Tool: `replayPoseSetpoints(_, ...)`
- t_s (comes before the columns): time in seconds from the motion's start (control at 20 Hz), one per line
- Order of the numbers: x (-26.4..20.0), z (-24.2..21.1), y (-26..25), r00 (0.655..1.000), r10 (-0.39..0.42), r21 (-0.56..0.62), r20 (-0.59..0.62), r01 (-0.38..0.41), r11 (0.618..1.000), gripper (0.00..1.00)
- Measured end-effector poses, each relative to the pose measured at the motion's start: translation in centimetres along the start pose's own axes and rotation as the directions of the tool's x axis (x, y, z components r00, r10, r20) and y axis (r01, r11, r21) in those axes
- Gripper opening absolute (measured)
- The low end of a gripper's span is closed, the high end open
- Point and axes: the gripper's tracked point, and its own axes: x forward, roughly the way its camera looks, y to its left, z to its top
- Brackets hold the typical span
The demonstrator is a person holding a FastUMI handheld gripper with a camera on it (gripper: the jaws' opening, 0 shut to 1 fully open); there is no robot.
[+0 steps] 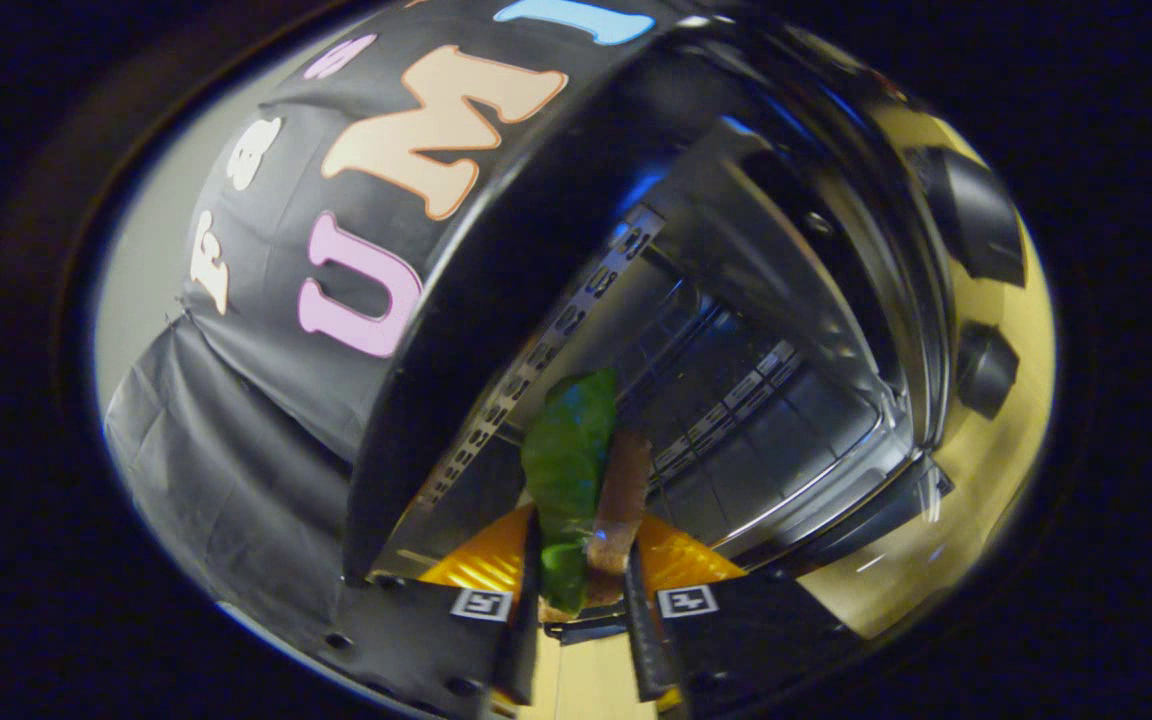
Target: Open the toaster oven, put the food inside, and close the toaster oven door.
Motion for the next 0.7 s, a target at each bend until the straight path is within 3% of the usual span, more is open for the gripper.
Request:
replayPoseSetpoints(0.15,-0.6,1.0,-0.5,0.995,-0.093,-0.192,0.045,0.100,0.976,0.78)
replayPoseSetpoints(0.3,-1.7,2.4,-0.8,0.982,-0.156,-0.441,0.111,0.189,0.877,0.98)
replayPoseSetpoints(0.55,-4.3,5.0,1.9,0.972,-0.101,-0.632,0.211,0.214,0.745,0.99)
replayPoseSetpoints(0.7,-5.9,3.2,2.0,0.987,-0.086,-0.665,0.133,0.153,0.731,0.99)
